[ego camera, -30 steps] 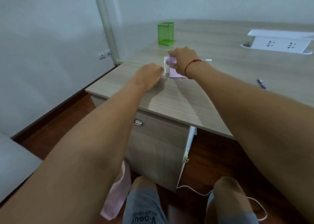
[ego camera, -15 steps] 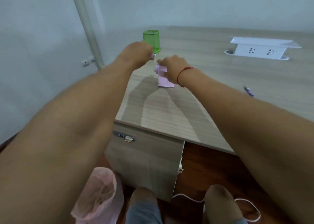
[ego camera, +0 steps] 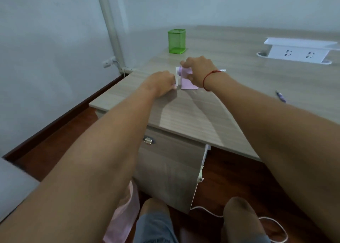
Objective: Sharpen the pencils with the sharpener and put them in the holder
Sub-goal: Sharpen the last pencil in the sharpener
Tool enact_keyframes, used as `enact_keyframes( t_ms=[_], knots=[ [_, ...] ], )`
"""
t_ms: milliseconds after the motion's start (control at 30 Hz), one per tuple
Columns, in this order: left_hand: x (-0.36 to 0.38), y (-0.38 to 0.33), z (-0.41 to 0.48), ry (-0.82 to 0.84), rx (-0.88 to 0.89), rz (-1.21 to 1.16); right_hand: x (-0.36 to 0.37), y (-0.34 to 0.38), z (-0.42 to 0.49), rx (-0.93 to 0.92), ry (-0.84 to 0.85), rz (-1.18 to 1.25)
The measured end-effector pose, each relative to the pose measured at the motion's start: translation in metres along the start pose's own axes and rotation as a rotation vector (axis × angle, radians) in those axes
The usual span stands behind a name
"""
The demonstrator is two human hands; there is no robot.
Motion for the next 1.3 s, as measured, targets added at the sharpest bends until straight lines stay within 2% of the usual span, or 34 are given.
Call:
enact_keyframes(
  t_ms=[200,333,567,800,867,933,1100,1233,1300],
  knots=[
    [-0.007,0.004,0.034,-0.053,-0.047,0.058,0.002,-0.007,0.012,0.006,0.010,0.022],
    [-0.032,0.003,0.044,-0.192,-0.067,0.100,0.003,-0.007,0.013,0.021,0.014,0.003],
    [-0.052,0.004,0.025,-0.297,-0.052,0.137,-0.002,0.001,0.003,-0.002,-0.017,-0.004],
    [-0.060,-0.009,-0.004,-0.390,0.024,0.076,-0.004,0.002,0.000,-0.002,-0.022,0.011],
    [-0.045,-0.008,-0.013,-0.363,0.079,0.076,-0.002,0.000,0.005,0.013,-0.016,0.012],
    [-0.016,-0.009,-0.026,-0.250,0.084,0.110,-0.001,0.001,0.010,0.015,0.001,0.028],
    [0.013,-0.001,0.002,-0.079,-0.088,0.008,0.005,-0.007,0.014,-0.020,-0.009,0.054],
    [0.011,0.010,0.028,-0.072,-0.097,0.033,0.008,-0.008,0.014,-0.066,-0.026,0.053],
    [0.015,0.011,0.027,-0.086,-0.053,0.073,0.011,-0.012,0.014,-0.085,-0.006,0.162]
  ],
)
Point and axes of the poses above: each hand's wrist, its own z-axis towards the middle knuckle, its own x-axis out of the palm, y = z × x, the point moved 6 cm from there along z, towards the middle knuckle, and after that the axes turned 3 degrees about -x, right-handed, at the moved point
